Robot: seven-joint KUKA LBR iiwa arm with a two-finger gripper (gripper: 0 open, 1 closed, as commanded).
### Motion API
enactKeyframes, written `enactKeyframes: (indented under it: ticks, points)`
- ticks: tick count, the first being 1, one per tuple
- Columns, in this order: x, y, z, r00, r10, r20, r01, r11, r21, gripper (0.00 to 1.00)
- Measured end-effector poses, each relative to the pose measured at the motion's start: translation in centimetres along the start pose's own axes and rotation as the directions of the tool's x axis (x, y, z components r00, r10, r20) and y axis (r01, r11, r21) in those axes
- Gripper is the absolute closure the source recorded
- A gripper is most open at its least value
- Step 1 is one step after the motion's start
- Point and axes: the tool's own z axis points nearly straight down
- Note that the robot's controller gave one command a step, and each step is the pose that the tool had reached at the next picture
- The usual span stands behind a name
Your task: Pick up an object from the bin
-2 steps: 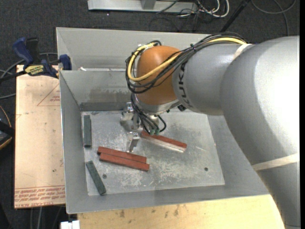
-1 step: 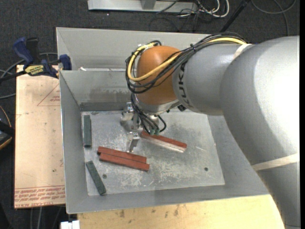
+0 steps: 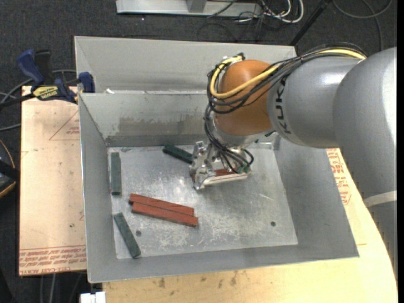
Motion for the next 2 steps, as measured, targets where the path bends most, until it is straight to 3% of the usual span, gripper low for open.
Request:
enactKeyframes:
  ticks: [1,2]
  points:
    - [0.0,0.0,0.0,1.0,0.0,0.0,0.0,1.0,0.0,1.0]
    - [0.5,3.5,-19.4,0.999,-0.044,-0.018,0.044,0.999,0.004,1.0]
